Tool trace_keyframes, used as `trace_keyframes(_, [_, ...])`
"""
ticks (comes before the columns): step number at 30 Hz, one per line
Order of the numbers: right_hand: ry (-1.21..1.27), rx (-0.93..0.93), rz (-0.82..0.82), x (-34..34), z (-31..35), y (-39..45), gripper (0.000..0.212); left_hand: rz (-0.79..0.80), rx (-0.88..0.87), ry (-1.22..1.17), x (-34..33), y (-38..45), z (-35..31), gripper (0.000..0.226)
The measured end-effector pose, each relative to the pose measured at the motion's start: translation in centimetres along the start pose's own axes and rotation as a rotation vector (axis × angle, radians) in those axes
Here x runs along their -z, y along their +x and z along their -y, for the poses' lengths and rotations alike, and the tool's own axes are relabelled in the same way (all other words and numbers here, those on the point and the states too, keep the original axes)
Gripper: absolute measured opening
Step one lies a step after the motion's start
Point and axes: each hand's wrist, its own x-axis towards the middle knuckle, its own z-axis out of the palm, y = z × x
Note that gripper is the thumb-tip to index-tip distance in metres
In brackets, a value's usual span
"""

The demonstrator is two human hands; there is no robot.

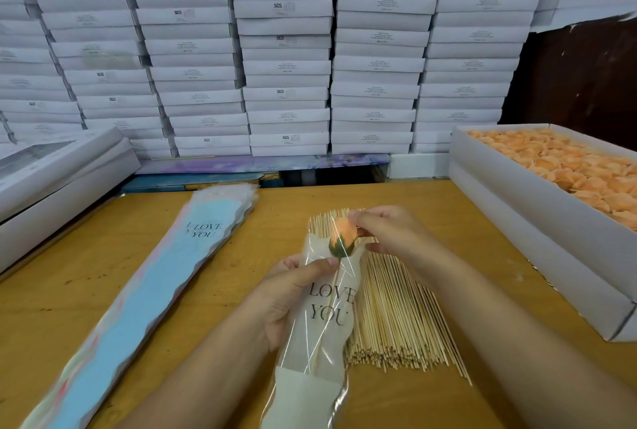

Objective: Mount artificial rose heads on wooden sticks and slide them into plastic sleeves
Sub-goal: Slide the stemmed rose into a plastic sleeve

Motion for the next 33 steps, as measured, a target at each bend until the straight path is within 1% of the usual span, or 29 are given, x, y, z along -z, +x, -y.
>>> trace_keyframes(1, [-0.002,0.000,0.007,-0.05,0.03,-0.02,0.028,0.003,-0.002,-0.009,0.01,-0.02,-0.03,0.012])
trace_keyframes(4, [-0.005,0.000,0.032,-0.04,0.20,-0.11,0.028,0.002,0.010,-0.015,-0.07,0.00,-0.14,0.030])
trace_keyframes(6, [-0.001,0.006,0.058,0.08,0.39,-0.25,0.031,-0.008,0.030,-0.024,-0.19,0.00,-0.26,0.034])
trace_keyframes(11, [-0.083,0.006,0.175,0.19,0.61,-0.72,0.032,-0.017,0.095,-0.047,-0.15,0.02,-0.24,0.039])
trace_keyframes(16, [-0.114,-0.054,0.213,0.04,0.54,-0.75,0.032,-0.056,0.113,-0.011,-0.04,0.15,-0.09,0.044])
trace_keyframes(18, [-0.105,-0.066,0.203,0.07,0.62,-0.68,0.034,-0.056,0.123,-0.014,-0.08,0.22,-0.11,0.046])
trace_keyframes(22, [-0.104,-0.072,0.127,0.28,0.72,-0.60,0.043,-0.068,0.134,-0.020,-0.01,0.29,-0.12,0.049])
trace_keyframes(26, [-0.114,-0.094,0.192,0.41,0.94,-0.75,0.055,-0.060,0.147,-0.044,-0.19,0.08,-0.20,0.048])
trace_keyframes(29, [-0.120,-0.113,0.231,0.44,0.97,-0.62,0.064,-0.082,0.125,0.000,-0.24,0.08,-0.16,0.049])
trace_keyframes(31, [-0.129,-0.131,0.264,0.45,0.97,-0.59,0.065,-0.075,0.122,-0.001,-0.35,0.03,-0.18,0.049])
trace_keyframes(33, [-0.131,-0.136,0.279,0.37,0.91,-0.70,0.061,-0.048,0.126,-0.022,-0.42,-0.04,-0.23,0.048])
